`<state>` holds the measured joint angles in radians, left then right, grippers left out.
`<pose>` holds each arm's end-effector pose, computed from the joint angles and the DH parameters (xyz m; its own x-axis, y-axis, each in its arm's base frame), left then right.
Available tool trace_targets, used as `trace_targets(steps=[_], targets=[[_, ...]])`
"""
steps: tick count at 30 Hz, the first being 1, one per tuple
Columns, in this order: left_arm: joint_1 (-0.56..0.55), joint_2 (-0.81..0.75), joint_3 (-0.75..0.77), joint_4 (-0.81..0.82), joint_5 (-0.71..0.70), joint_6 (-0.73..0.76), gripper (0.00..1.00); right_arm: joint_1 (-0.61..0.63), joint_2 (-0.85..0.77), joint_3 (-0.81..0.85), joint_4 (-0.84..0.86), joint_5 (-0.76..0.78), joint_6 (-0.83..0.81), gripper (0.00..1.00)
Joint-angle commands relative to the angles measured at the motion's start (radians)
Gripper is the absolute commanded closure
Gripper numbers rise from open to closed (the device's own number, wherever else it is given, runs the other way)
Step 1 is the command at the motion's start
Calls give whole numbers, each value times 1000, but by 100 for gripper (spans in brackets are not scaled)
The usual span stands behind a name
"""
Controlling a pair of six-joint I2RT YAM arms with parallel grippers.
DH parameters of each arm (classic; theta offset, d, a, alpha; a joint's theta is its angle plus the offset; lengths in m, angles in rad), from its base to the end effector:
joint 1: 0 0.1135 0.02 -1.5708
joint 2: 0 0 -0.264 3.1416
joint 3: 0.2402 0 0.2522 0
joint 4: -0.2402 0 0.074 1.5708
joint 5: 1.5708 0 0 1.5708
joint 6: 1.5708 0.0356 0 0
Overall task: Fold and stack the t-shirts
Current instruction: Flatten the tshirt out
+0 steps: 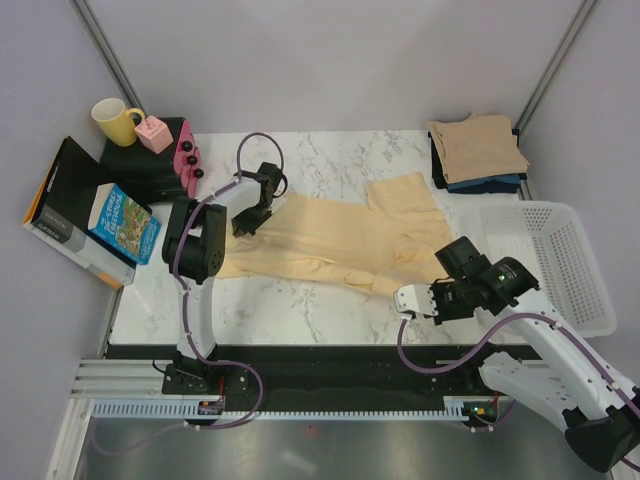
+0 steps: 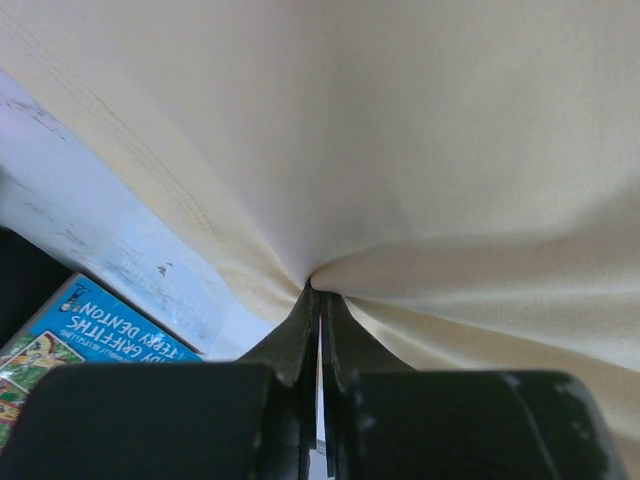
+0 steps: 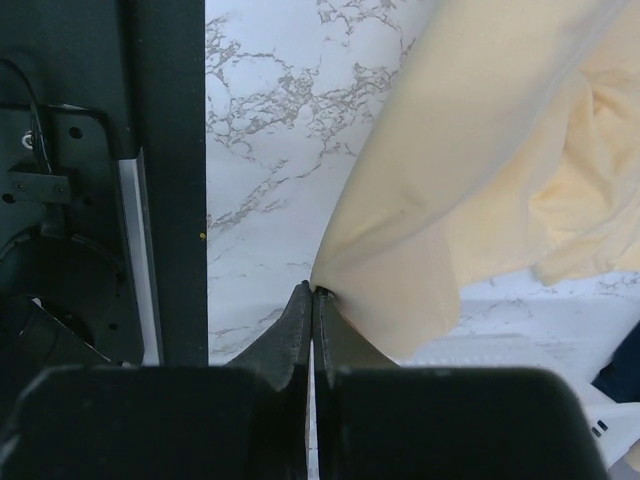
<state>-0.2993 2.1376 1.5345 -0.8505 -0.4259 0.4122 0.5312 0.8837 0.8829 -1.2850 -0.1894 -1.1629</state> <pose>0.3961 -0.1068 0.1410 -0.7804 0.6226 0.0572 0.5839 0.6930 0.4228 0.1071 0.0707 0.2728 0.1704 -0.9455 -0.2774 -0.9750 -0.1210 -0.1864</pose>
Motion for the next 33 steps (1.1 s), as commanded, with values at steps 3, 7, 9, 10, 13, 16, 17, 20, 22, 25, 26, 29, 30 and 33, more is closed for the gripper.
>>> trace_targets(steps=[3,7,9,10,13,16,17,20,22,25,26,29,30,33], targets=[[48,47,50,-41,160,-197,98,1,-49,-38,30,65,42,100],[83,51,88,-56,243,-231,98,1,-87,-91,165,113,39,100],[85,29,117,-48,283,-227,98,3,-104,-113,242,148,51,100],[85,-5,130,-38,297,-230,98,1,-107,-127,309,156,60,100],[83,-51,226,-39,317,-230,98,1,-114,-147,444,183,74,100],[81,-64,361,-87,326,-227,98,3,-120,-174,594,261,74,100],[81,-62,401,-107,337,-225,98,3,-120,-180,633,280,62,100],[80,-70,516,-174,380,-231,98,0,-111,-205,809,361,45,100],[68,-80,576,-217,401,-231,98,1,-86,-203,937,398,35,100],[48,-133,616,-225,415,-211,98,1,-37,-185,1109,461,32,100],[45,-145,647,-226,415,-193,98,1,-25,-179,1151,487,26,100],[42,-171,767,-239,372,-138,98,-10,46,-134,1321,524,0,100],[42,-170,804,-242,315,-115,98,-16,88,-90,1392,534,0,100],[42,-173,909,-234,193,5,98,-49,193,34,1479,564,9,100]])
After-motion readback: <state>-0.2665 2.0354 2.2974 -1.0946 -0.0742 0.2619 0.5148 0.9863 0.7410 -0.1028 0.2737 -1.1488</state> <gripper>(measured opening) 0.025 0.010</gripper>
